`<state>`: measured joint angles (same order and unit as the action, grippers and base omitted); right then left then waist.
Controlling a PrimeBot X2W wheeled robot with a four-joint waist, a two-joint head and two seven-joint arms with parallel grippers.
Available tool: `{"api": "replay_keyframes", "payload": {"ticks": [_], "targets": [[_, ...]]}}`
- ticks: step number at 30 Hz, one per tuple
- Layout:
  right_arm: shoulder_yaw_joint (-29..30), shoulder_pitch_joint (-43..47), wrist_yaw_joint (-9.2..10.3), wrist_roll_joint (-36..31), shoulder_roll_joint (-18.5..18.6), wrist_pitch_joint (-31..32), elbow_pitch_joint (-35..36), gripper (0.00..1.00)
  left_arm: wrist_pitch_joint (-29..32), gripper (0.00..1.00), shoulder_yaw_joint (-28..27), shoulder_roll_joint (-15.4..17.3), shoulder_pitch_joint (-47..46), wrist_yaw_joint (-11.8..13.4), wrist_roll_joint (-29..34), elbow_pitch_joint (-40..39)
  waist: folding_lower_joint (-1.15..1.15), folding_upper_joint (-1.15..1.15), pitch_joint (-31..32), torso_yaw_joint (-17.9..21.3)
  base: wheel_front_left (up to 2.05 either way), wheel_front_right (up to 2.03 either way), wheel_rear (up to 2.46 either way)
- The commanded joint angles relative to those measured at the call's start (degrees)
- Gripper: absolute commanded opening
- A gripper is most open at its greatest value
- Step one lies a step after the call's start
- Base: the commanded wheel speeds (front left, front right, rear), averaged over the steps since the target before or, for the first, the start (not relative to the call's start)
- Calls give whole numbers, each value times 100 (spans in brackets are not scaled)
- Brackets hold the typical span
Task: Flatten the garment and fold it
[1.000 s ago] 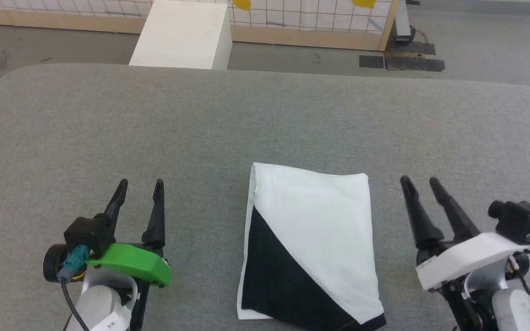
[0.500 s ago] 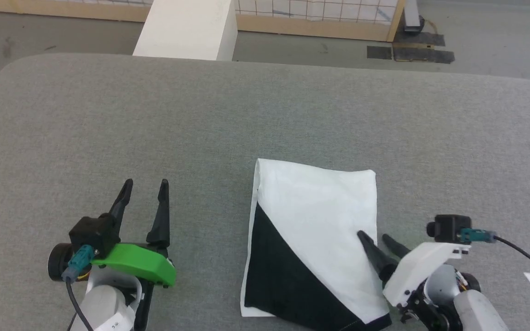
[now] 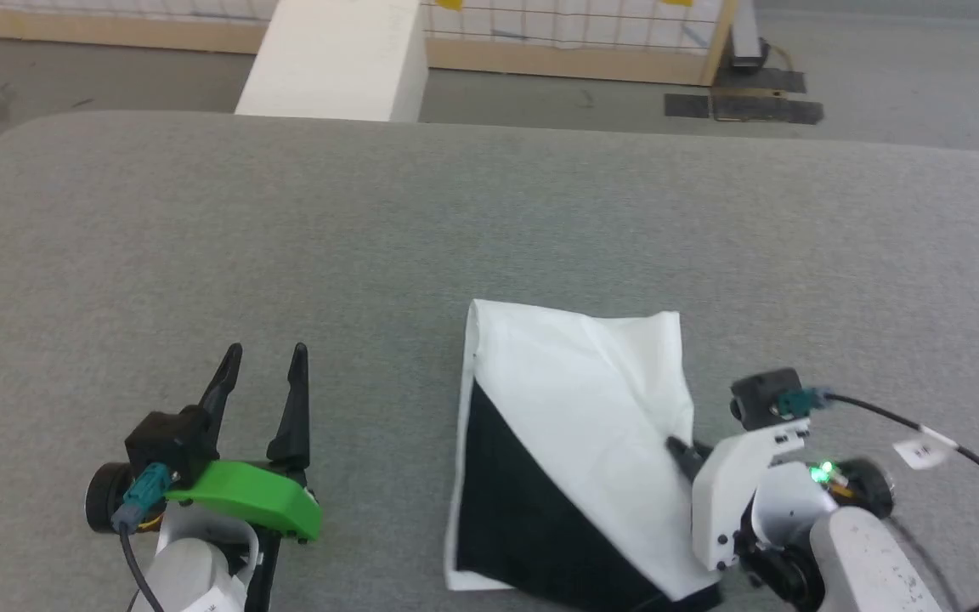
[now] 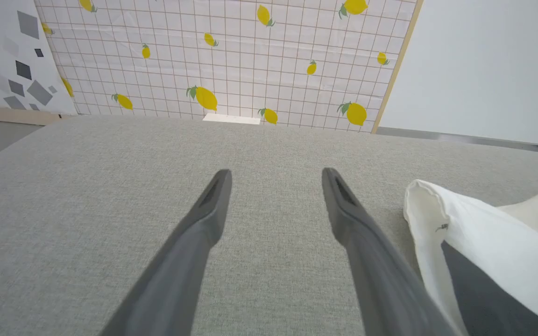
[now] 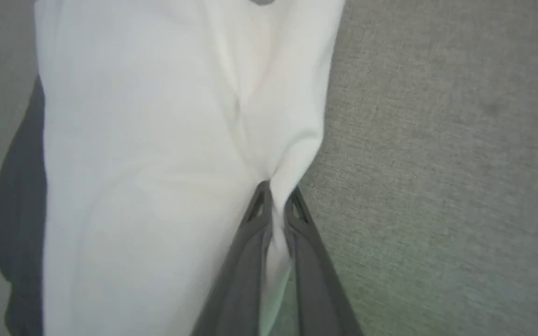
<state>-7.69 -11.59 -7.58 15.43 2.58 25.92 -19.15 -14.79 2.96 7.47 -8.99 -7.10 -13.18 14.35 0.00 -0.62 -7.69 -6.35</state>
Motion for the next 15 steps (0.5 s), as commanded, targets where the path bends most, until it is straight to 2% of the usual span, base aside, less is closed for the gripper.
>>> {"api": "replay_keyframes", "payload": {"ticks": [1,4,7,11,15], "targets": [[38,-41,9,-521,32,202,208,0,-21,100,-13,18,66,-38,-23,-21,0,62,5,173,0,0,0],[-69,-94,9,-1368,229,693,704,0,-21,100,-68,26,75,-30,8,-78,0,62,-55,388,0,0,0],[-263,-234,9,-1799,887,1056,1092,0,-21,100,-94,2,54,-24,59,-176,0,62,-161,660,0,0,0],[-396,-520,9,-1934,1773,1298,1308,0,-21,100,-113,-26,-51,-22,109,-322,0,62,-388,1033,0,0,0],[-392,-924,9,-1887,2417,1272,1233,0,-21,100,-108,-9,-259,-24,164,-460,0,62,-710,1373,0,0,0]]}}
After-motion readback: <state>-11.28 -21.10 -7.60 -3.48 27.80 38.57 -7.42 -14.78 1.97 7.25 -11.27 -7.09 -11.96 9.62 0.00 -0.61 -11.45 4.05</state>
